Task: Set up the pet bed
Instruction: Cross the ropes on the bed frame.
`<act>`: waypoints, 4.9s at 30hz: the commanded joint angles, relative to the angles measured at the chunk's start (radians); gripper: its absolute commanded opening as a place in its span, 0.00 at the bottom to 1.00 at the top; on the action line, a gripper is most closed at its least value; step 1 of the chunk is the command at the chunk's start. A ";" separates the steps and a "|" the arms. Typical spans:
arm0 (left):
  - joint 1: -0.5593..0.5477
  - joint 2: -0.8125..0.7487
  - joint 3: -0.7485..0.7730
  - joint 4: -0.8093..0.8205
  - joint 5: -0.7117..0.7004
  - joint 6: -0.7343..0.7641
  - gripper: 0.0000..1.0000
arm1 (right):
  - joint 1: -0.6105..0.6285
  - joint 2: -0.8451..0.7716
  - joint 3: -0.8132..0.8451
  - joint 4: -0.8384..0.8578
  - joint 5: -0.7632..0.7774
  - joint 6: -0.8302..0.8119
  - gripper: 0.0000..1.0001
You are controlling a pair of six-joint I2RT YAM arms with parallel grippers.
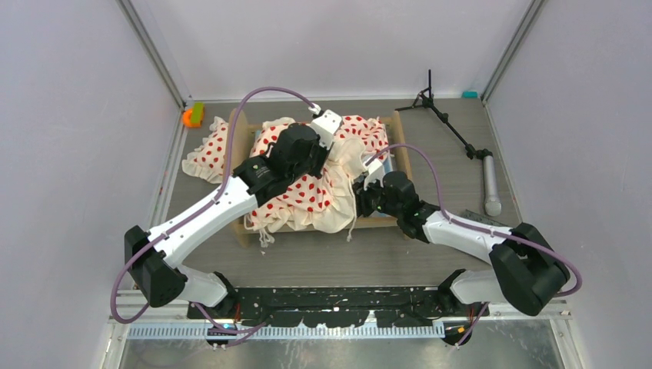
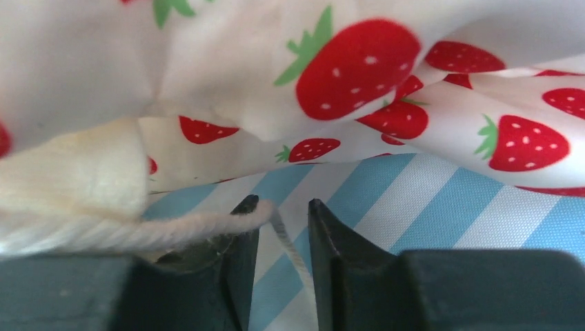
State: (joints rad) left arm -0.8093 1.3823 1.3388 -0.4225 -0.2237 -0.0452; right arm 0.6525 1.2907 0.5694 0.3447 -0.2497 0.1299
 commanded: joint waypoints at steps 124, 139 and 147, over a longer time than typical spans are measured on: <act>0.005 0.083 0.052 0.038 0.147 0.010 0.00 | 0.003 -0.102 0.457 -1.079 0.264 0.144 0.18; 0.005 0.070 0.033 0.036 0.147 0.017 0.00 | -0.014 -0.127 0.502 -1.158 0.153 0.108 0.57; 0.005 0.063 0.026 0.038 0.138 0.012 0.00 | -0.077 -0.075 0.618 -1.231 0.361 0.198 0.02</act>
State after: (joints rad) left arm -0.8093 1.4788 1.3544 -0.4160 -0.0769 -0.0433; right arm 0.6014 1.1896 1.0992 -0.8402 -0.0189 0.2676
